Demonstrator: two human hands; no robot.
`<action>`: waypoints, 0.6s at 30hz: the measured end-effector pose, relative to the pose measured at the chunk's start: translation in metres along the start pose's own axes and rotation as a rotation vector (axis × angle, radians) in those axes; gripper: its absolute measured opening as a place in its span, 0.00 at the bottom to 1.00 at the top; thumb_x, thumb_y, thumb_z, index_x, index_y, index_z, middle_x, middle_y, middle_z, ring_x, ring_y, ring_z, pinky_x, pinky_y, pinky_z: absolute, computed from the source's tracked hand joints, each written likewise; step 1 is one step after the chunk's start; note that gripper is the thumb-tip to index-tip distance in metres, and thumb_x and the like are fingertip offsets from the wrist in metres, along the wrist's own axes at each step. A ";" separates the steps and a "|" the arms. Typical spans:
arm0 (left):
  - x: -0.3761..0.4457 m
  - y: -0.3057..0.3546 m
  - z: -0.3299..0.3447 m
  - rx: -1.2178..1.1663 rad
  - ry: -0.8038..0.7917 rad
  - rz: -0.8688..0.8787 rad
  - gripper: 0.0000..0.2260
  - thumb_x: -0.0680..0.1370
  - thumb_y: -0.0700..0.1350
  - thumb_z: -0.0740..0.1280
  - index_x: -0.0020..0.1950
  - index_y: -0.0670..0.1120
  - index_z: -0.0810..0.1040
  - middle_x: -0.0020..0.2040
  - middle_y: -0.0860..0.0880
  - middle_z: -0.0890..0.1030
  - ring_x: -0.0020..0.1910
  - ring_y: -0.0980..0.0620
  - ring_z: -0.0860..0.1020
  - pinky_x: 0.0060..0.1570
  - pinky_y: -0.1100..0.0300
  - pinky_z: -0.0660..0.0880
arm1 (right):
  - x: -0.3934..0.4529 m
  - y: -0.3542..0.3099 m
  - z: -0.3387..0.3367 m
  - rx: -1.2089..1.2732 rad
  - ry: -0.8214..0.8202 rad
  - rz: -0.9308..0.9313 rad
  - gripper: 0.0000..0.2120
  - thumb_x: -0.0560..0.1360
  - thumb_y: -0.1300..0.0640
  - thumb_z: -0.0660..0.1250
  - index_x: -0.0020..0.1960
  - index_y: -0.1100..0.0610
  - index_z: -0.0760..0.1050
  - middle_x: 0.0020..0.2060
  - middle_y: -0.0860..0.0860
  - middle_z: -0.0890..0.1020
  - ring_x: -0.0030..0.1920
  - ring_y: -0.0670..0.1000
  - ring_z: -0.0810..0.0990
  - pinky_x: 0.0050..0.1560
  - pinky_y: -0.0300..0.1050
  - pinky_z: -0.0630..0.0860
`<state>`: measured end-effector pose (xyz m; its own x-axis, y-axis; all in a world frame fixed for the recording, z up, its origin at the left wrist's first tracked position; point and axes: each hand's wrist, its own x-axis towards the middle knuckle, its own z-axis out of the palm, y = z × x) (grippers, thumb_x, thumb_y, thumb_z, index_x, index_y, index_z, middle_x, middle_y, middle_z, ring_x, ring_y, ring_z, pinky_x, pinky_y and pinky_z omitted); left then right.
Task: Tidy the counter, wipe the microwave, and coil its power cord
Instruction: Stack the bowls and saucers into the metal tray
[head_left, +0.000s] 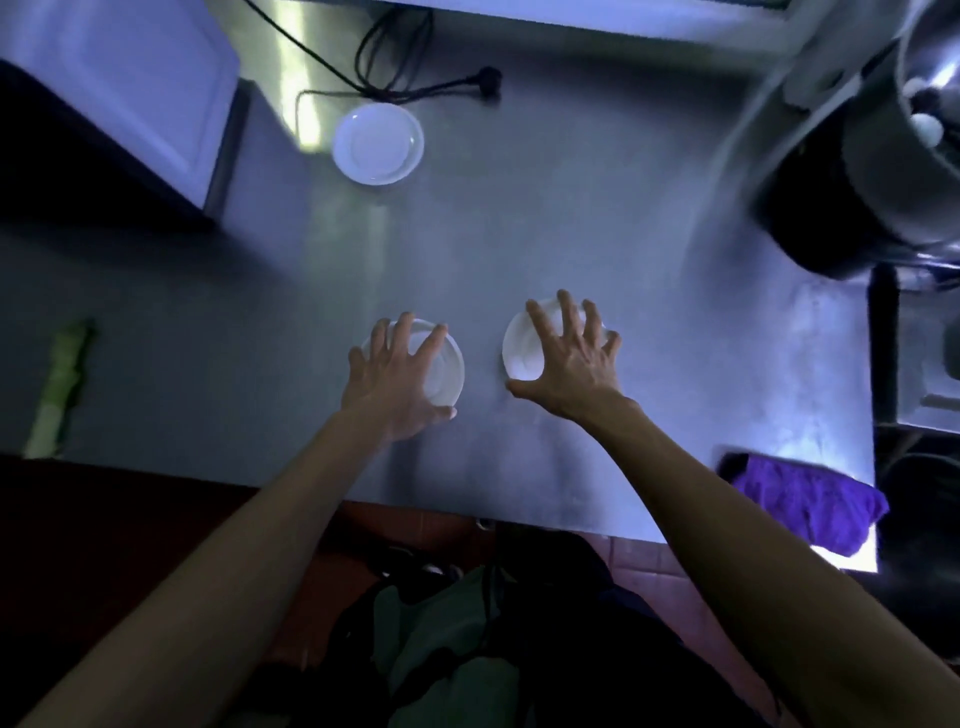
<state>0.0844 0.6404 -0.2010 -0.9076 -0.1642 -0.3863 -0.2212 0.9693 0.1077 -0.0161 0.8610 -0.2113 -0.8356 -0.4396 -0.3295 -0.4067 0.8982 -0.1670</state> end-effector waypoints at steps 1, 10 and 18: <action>-0.009 -0.013 0.001 -0.013 0.009 -0.023 0.50 0.62 0.70 0.72 0.77 0.60 0.51 0.77 0.47 0.50 0.76 0.39 0.51 0.67 0.34 0.62 | -0.002 -0.015 0.000 -0.015 -0.003 -0.026 0.53 0.62 0.29 0.70 0.78 0.44 0.49 0.79 0.54 0.50 0.77 0.64 0.49 0.67 0.68 0.60; -0.106 -0.139 0.022 -0.098 0.086 -0.183 0.50 0.63 0.72 0.69 0.78 0.60 0.49 0.78 0.47 0.48 0.77 0.39 0.49 0.69 0.35 0.59 | -0.038 -0.157 0.015 -0.143 0.007 -0.215 0.53 0.63 0.28 0.69 0.79 0.44 0.48 0.79 0.54 0.49 0.77 0.64 0.49 0.66 0.68 0.61; -0.219 -0.264 0.035 -0.148 0.114 -0.339 0.49 0.61 0.72 0.66 0.77 0.60 0.49 0.78 0.47 0.47 0.77 0.39 0.46 0.68 0.34 0.59 | -0.070 -0.312 0.034 -0.216 0.028 -0.409 0.53 0.63 0.27 0.69 0.79 0.43 0.48 0.79 0.54 0.49 0.77 0.65 0.51 0.65 0.69 0.62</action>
<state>0.3542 0.4270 -0.1766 -0.8060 -0.4984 -0.3194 -0.5572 0.8209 0.1250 0.1820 0.6117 -0.1674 -0.5990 -0.7603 -0.2513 -0.7701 0.6330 -0.0795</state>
